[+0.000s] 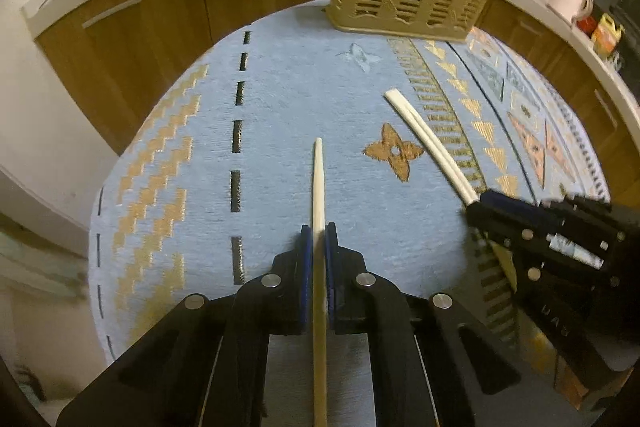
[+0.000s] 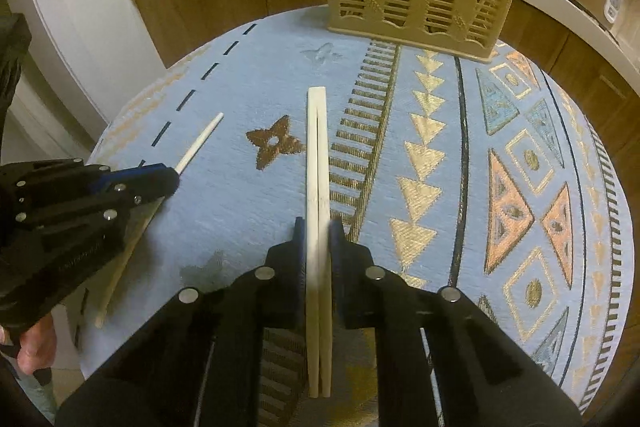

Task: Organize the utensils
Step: 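Close the left tool on a chopstick while the right tool grasps another chopstick, then lift both chopsticks up over the beige holder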

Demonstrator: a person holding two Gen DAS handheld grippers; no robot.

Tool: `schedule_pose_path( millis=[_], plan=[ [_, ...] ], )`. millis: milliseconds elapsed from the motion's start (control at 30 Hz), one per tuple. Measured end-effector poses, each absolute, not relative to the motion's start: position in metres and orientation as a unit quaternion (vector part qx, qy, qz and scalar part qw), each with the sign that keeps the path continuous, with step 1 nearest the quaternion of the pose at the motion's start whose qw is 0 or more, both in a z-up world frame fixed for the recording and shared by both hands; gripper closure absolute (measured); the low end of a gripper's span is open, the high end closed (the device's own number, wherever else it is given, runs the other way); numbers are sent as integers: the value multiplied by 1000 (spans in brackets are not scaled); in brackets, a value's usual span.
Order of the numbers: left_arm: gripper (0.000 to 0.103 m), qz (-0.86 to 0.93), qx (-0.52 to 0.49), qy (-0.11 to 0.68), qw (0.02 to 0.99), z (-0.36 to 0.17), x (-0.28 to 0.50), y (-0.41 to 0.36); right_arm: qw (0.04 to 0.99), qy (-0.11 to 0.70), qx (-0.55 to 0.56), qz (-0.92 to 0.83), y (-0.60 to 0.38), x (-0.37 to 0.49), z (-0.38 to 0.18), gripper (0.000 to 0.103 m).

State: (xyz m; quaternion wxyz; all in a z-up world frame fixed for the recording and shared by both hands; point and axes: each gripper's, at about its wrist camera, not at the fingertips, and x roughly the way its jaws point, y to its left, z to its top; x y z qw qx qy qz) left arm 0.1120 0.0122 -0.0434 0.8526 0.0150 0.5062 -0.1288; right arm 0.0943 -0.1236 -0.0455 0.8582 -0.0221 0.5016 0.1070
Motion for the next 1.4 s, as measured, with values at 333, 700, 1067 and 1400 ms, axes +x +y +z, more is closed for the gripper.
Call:
schedule_pose_path(
  millis=[333,700,1067,1400],
  plan=[
    [99,-171,-66,477,859,-28,118,5,860,506,8,59,-163,72,-33,93],
    [99,-167,-32,501,849,-43,125,-12,841,535,71,50,-200,66,-41,88],
    [86,-228,29,537,812,-40,149,-25,830,549,59,82,-196,115,-26,71],
    [87,-219,132,538,803,-47,150,-62,826,559,-14,76,-170,141,-39,82]
  ],
)
